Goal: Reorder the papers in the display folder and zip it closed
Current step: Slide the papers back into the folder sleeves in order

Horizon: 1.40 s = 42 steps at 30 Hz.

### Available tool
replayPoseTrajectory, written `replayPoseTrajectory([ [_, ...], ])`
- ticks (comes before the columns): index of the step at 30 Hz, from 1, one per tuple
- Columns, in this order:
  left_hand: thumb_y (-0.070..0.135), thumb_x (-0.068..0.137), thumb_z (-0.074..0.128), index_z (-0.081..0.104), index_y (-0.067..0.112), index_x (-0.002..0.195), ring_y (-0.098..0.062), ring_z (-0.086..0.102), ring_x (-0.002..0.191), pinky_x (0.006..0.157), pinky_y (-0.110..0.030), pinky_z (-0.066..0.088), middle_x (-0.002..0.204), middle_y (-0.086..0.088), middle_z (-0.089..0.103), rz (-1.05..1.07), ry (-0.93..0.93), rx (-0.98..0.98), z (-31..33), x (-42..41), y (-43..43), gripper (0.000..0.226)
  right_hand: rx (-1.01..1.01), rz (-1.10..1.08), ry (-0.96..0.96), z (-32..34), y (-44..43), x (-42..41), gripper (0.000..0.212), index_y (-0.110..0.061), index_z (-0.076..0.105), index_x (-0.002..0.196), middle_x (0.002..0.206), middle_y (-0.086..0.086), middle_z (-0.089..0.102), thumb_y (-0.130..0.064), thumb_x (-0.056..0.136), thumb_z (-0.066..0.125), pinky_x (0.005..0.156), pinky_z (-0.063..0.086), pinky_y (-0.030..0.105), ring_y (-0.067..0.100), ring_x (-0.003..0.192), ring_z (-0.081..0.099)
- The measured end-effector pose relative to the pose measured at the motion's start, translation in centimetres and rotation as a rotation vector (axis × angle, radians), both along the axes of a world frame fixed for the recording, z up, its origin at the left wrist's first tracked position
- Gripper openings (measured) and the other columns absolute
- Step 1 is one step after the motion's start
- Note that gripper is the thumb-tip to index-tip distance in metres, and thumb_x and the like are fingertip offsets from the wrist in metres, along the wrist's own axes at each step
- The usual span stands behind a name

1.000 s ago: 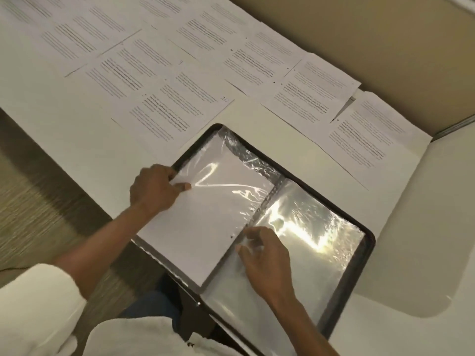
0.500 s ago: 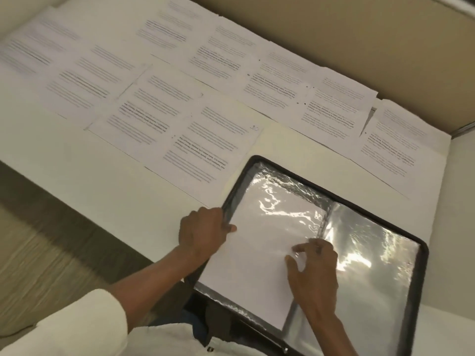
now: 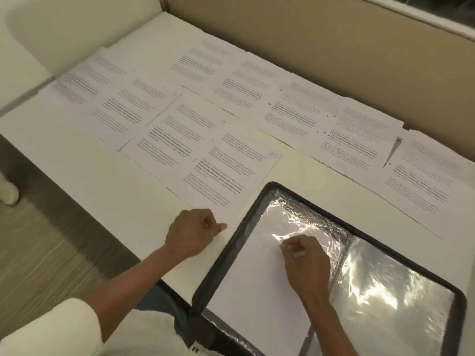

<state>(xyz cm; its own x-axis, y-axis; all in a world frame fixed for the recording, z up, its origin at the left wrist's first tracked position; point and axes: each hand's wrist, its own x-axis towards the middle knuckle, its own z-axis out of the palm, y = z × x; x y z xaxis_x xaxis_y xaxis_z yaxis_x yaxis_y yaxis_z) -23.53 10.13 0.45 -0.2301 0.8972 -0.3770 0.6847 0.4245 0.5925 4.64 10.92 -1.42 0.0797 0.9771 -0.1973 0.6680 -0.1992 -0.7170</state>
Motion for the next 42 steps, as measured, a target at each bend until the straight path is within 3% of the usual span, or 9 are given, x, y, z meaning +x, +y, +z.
replayPoseTrajectory([
  [7, 0.046, 0.091, 0.081, 0.071, 0.016, 0.074, -0.009, 0.07, 0.051, 0.054, -0.025, 0.058, 0.063, 0.007, 0.074, 0.061, -0.023, 0.012, 0.5, -7.6, 5.8, 0.036, -0.023, 0.135, 0.0, 0.7, 7.7, -5.0, 0.011, -0.033, 0.07, 0.084, 0.084, -0.019, 0.071, -0.027, 0.091, 0.076, 0.075, 0.058, 0.031, 0.0, 0.08, 0.066],
  [11, 0.041, 0.092, 0.082, 0.073, 0.014, 0.074, -0.012, 0.072, 0.052, 0.052, -0.021, 0.056, 0.063, 0.004, 0.075, 0.089, -0.027, 0.065, 0.7, -14.4, 12.6, 0.033, -0.035, 0.123, -0.028, 1.2, 13.3, -9.0, 0.008, -0.03, 0.072, 0.087, 0.081, -0.02, 0.071, -0.027, 0.093, 0.077, 0.069, 0.047, 0.01, -0.004, 0.076, 0.066],
  [17, 0.039, 0.092, 0.082, 0.075, 0.011, 0.076, -0.016, 0.075, 0.057, 0.057, -0.026, 0.06, 0.066, 0.0, 0.077, 0.058, -0.029, 0.141, 1.4, -26.9, 25.6, 0.033, -0.023, 0.064, -0.049, 2.0, 22.0, -18.0, 0.007, -0.026, 0.075, 0.086, 0.081, -0.014, 0.074, -0.025, 0.09, 0.08, 0.077, 0.058, 0.032, 0.002, 0.077, 0.067],
  [21, 0.041, 0.09, 0.084, 0.077, 0.011, 0.078, -0.02, 0.077, 0.066, 0.07, -0.033, 0.064, 0.07, -0.001, 0.078, 0.076, -0.034, 0.121, 1.8, -34.0, 34.4, 0.033, -0.024, 0.056, -0.031, 2.7, 28.7, -24.9, 0.008, -0.027, 0.075, 0.084, 0.079, -0.011, 0.075, -0.027, 0.089, 0.082, 0.078, 0.062, 0.041, 0.01, 0.075, 0.071],
  [28, 0.048, 0.084, 0.088, 0.078, 0.011, 0.083, -0.029, 0.074, 0.096, 0.09, -0.04, 0.062, 0.092, -0.007, 0.078, 0.123, 0.008, 0.064, 0.9, -40.9, 46.0, 0.039, 0.026, 0.177, -0.11, 3.3, 39.8, -35.5, 0.007, -0.028, 0.074, 0.084, 0.08, -0.016, 0.072, -0.03, 0.087, 0.08, 0.078, 0.058, 0.031, 0.005, 0.079, 0.068],
  [31, 0.056, 0.077, 0.09, 0.077, 0.009, 0.102, -0.03, 0.07, 0.109, 0.094, -0.039, 0.059, 0.113, -0.009, 0.075, 0.193, 0.006, 0.01, 0.1, -41.2, 49.2, 0.055, 0.041, 0.236, -0.165, 2.4, 43.0, -38.6, 0.013, -0.027, 0.075, 0.099, 0.095, -0.014, 0.072, -0.032, 0.088, 0.081, 0.087, 0.058, 0.035, 0.009, 0.088, 0.068],
  [33, 0.055, 0.072, 0.093, 0.073, 0.006, 0.108, -0.033, 0.073, 0.106, 0.094, -0.043, 0.062, 0.113, -0.012, 0.075, 0.256, -0.058, -0.013, -0.5, -41.0, 50.9, 0.064, 0.057, 0.266, -0.221, 1.7, 44.4, -40.0, 0.025, -0.024, 0.072, 0.113, 0.113, -0.006, 0.071, -0.032, 0.09, 0.08, 0.093, 0.056, 0.039, 0.015, 0.102, 0.066],
  [36, 0.046, 0.081, 0.09, 0.068, 0.004, 0.113, -0.032, 0.075, 0.097, 0.086, -0.039, 0.063, 0.112, -0.011, 0.073, 0.292, -0.088, -0.024, -0.8, -39.8, 52.7, 0.057, 0.05, 0.294, -0.31, 0.5, 45.7, -41.4, 0.044, -0.02, 0.064, 0.134, 0.139, 0.002, 0.06, -0.032, 0.093, 0.076, 0.106, 0.049, 0.042, 0.022, 0.129, 0.055],
  [42, 0.045, 0.079, 0.089, 0.065, 0.012, 0.121, -0.035, 0.064, 0.119, 0.099, -0.046, 0.059, 0.136, -0.015, 0.06, 0.29, -0.029, -0.076, -1.4, -37.1, 54.3, 0.058, -0.011, 0.352, -0.448, -1.5, 46.1, -42.4, 0.069, -0.011, 0.044, 0.155, 0.166, 0.008, 0.033, -0.035, 0.097, 0.07, 0.117, 0.04, 0.05, 0.028, 0.152, 0.026],
])
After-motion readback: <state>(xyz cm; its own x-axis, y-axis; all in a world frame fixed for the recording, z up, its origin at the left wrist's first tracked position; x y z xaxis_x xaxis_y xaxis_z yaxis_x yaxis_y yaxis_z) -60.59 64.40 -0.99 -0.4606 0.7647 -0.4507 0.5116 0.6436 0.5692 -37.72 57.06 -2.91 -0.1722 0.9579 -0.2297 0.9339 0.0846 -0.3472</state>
